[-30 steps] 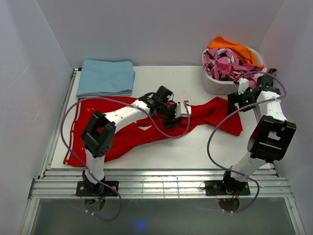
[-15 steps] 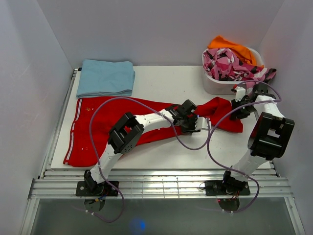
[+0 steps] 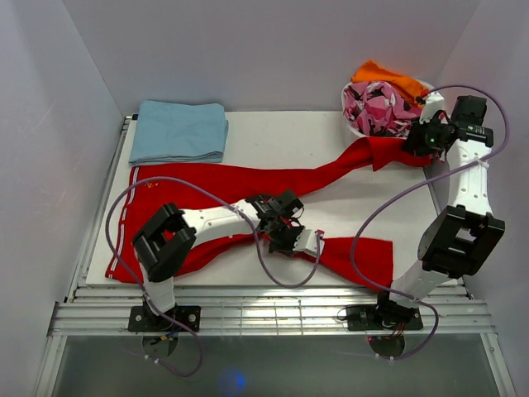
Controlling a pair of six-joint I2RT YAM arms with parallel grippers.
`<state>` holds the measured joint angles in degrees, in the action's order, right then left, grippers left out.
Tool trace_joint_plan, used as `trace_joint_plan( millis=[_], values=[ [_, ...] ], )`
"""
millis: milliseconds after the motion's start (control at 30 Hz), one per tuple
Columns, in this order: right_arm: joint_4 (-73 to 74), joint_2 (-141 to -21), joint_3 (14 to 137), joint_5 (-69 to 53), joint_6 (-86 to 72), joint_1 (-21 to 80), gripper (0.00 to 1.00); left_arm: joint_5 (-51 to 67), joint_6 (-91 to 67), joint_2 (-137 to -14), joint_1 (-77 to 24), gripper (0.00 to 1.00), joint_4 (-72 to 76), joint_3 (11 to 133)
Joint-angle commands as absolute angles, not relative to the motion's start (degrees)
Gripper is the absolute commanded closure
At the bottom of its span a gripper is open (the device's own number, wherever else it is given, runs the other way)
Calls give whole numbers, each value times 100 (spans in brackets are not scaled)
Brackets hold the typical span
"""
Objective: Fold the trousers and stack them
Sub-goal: Flatten the trousers out
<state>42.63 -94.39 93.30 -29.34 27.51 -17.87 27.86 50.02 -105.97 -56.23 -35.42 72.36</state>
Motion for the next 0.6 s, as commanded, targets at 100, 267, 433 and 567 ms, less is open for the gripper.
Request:
trace_joint_plan(
  millis=[100, 267, 433, 567],
  values=[
    [4875, -10212, 9131, -2717, 2899, -1582, 75, 3622, 4247, -9465, -5827, 75, -3788, 7136],
    [5440, -9707, 8667, -2645, 4266, -2072, 9, 3936, 2912, -9738, -5303, 59, -3701, 7988],
    [6534, -8922, 8437, -2970, 5912, -2689, 10, 4243, 2195, -10019, -4615, 55, -3550, 8419],
    [7286, -8552, 8113, -3146, 6758, -2900, 10, 4605, 3355, -9783, -4920, 48, -3402, 8087]
  ],
)
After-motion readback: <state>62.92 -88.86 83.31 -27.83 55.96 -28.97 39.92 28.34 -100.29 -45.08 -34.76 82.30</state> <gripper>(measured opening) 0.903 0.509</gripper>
